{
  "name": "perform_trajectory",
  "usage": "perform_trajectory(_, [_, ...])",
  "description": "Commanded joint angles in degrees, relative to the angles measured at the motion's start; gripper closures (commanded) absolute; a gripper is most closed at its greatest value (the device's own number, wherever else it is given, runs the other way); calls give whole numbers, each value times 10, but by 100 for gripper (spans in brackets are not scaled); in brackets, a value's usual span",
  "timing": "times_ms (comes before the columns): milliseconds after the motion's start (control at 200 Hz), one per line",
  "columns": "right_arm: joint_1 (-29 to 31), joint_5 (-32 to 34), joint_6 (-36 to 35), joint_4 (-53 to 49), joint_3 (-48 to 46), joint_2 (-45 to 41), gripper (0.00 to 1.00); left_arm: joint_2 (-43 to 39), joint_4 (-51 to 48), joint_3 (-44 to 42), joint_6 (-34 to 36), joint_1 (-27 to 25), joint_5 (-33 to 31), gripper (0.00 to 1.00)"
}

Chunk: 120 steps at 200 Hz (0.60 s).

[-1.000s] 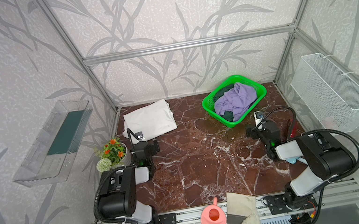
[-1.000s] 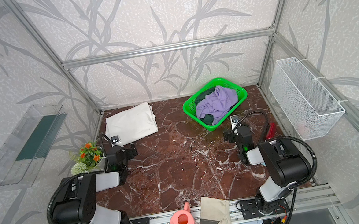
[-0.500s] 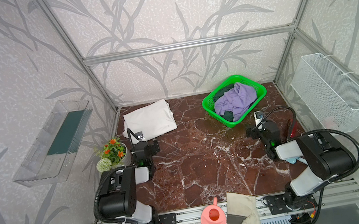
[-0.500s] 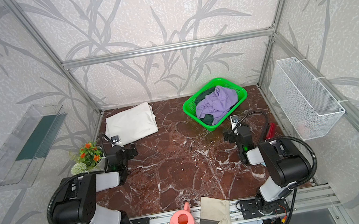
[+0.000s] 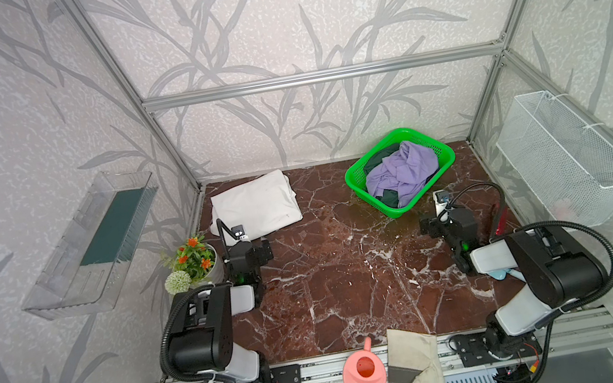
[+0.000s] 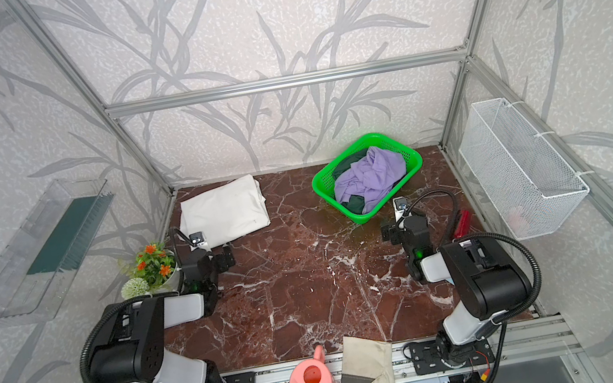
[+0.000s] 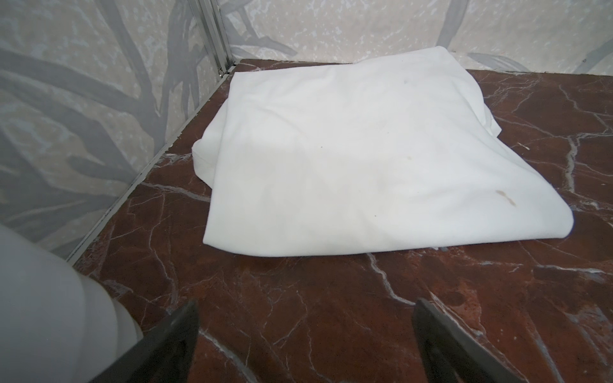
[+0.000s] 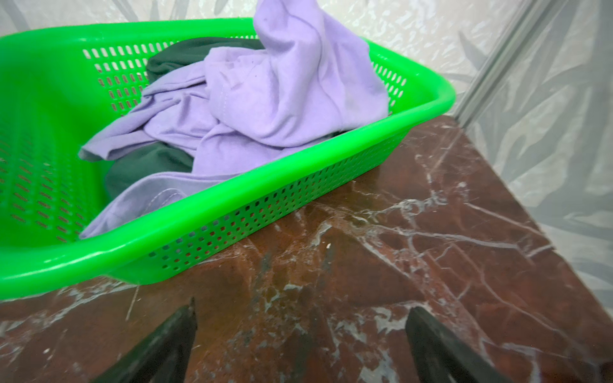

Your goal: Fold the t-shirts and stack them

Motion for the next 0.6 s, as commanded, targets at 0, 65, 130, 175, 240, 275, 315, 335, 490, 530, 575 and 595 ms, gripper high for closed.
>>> perform_trajectory(0, [65, 124, -61, 54, -29, -60, 1, -81, -57, 14, -5, -7, -47, 1])
perform_trajectory(65, [107, 181, -83, -19, -10, -108, 1, -144, -210, 64, -55, -18, -88, 1])
perform_trajectory(130, [124, 180, -48, -192, 43, -154, 1, -193, -298, 99, -118, -21, -41, 1])
perform_trajectory(175, [124, 169, -4, -296, 86, -175, 1, -219, -342, 124, -151, -29, 6, 1])
perform_trajectory(240, [127, 157, 51, -425, 137, -202, 1, -232, -423, 175, -182, -42, 88, 1])
perform_trajectory(275, [127, 146, 75, -465, 153, -217, 1, -230, -465, 205, -190, -53, 128, 1])
perform_trajectory(315, [127, 130, 98, -507, 169, -233, 1, -225, -504, 233, -191, -68, 180, 1])
perform_trajectory(335, [127, 125, 110, -528, 177, -241, 1, -221, -521, 247, -186, -75, 209, 1])
perform_trajectory(490, [127, 73, 178, -674, 249, -258, 1, -203, -672, 345, -140, -139, 310, 1])
perform_trajectory(530, [126, 55, 189, -704, 265, -258, 1, -205, -699, 361, -132, -152, 316, 1])
perform_trajectory(575, [127, 36, 198, -723, 274, -259, 1, -209, -713, 374, -123, -163, 329, 1])
perform_trajectory(595, [127, 30, 202, -728, 277, -260, 1, -211, -714, 377, -120, -168, 333, 1])
